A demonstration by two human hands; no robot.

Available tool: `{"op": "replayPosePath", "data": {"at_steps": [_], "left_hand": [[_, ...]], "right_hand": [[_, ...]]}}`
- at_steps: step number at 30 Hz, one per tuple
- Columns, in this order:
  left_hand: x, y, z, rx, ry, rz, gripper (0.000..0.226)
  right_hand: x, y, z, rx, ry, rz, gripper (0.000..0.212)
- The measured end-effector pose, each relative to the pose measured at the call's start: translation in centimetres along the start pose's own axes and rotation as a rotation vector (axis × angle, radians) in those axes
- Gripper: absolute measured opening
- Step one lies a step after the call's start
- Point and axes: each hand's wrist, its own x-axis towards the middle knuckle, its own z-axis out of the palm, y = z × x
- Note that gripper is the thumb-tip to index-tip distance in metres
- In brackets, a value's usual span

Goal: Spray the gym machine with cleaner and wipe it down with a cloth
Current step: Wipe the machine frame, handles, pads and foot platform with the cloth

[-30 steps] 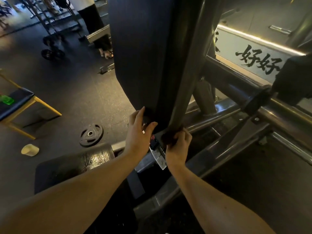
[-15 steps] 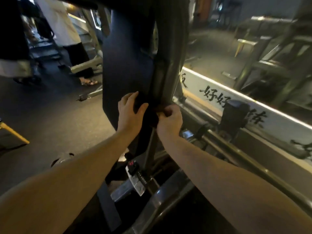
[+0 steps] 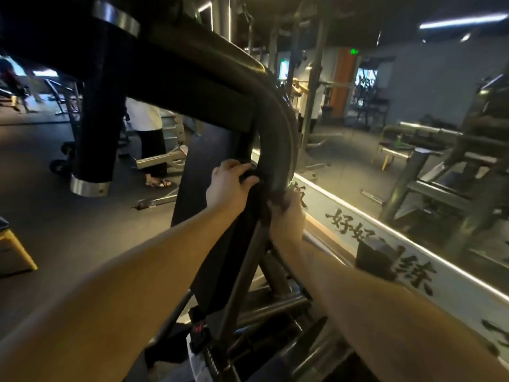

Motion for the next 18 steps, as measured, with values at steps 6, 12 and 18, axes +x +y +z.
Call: {"op": "replayPosePath", "data": {"at_steps": [6, 12, 18], "left_hand": [[0.3, 0.1, -0.1, -0.079, 0.006, -0.061, 0.044], [0.5, -0.4, 0.4, -0.057, 0.026, -0.069, 0.046], [0.3, -0.8, 0.9, -0.084, 0.040, -0.063, 0.047]], "right_hand": [[2.9, -1.4, -1.0, -0.060, 0.058, -0.009, 0.017], [7.9, -8.5, -1.8, -0.095, 0.058, -0.296, 0.025], [4.4, -1.2, -0.7, -0.040, 0.087, -0.171, 0.029]]}}
